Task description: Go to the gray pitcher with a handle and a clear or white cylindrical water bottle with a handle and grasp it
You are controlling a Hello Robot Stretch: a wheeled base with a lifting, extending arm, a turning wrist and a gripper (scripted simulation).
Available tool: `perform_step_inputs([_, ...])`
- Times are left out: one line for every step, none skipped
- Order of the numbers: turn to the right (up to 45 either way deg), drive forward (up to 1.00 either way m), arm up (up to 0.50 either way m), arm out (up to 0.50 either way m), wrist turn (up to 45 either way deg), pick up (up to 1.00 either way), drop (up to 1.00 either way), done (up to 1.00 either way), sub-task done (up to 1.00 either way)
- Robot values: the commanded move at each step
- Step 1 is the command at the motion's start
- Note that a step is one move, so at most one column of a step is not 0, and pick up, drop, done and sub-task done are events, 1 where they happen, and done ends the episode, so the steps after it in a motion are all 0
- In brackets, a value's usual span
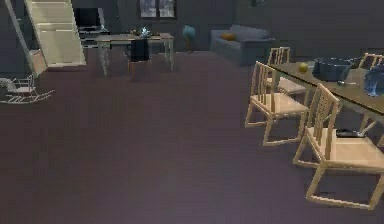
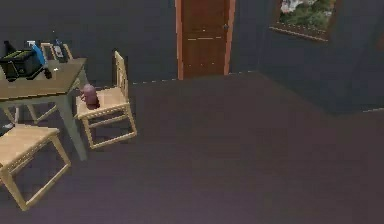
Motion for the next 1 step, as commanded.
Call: perform_step_inputs([0.0, 1.0, 0.0, 0.0, 0.0, 0.0, 0.0, 0.0, 0.0])
